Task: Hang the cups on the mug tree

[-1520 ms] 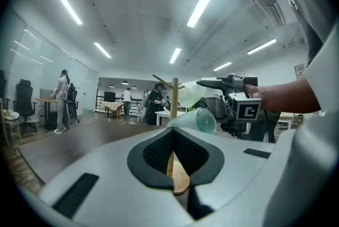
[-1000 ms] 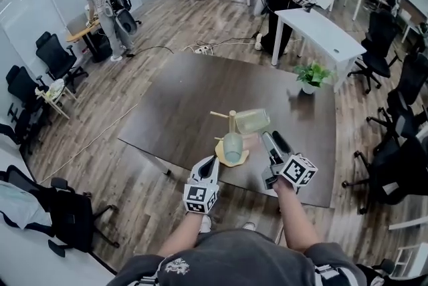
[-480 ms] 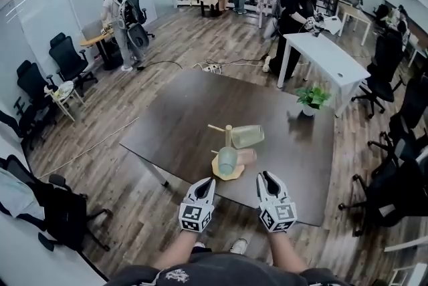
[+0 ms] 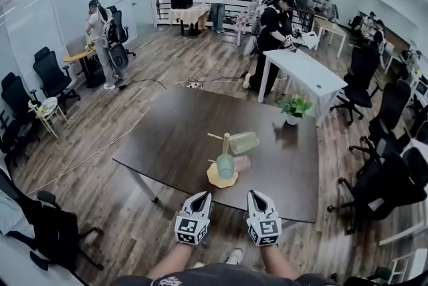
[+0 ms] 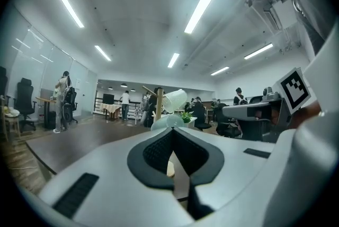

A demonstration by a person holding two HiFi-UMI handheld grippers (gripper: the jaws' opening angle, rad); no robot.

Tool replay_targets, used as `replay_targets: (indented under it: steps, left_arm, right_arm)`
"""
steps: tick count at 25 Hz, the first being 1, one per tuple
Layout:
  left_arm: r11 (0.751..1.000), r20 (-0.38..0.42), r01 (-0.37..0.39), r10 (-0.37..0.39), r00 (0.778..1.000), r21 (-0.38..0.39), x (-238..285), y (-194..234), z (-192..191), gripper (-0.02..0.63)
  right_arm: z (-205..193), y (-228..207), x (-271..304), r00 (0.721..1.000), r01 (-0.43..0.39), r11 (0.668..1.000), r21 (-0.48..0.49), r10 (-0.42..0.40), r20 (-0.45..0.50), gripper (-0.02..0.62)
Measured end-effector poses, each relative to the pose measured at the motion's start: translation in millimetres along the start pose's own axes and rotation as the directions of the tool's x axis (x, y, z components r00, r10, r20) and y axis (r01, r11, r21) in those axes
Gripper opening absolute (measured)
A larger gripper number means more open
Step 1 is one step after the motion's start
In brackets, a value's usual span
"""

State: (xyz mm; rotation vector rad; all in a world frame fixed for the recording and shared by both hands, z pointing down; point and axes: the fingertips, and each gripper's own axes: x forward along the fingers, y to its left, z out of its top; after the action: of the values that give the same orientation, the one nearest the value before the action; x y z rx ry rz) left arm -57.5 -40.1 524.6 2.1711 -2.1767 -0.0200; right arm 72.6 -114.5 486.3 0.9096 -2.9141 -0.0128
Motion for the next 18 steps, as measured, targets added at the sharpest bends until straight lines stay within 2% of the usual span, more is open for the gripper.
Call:
replay_targets:
  steps: [9,18]
  left_arm:
    - [0.996,0.002,0.087,-0.087,0.996,0.004,-56.3,-4.5,-0.2,0.006]
    - [0.989,0.000,0.146,-0.146,0.989,-0.009,-84.0,-6.0,-1.2,0.006]
  right_arm:
    - [-7.6,73.2,-18.6,1.000,-0.005,1.000,-0.028,0.004,-0.015,0.026]
    - [-8.1,109.0,-32.0,1.000,0.020,1.000,-0.023,-0.020,-0.017,0.026]
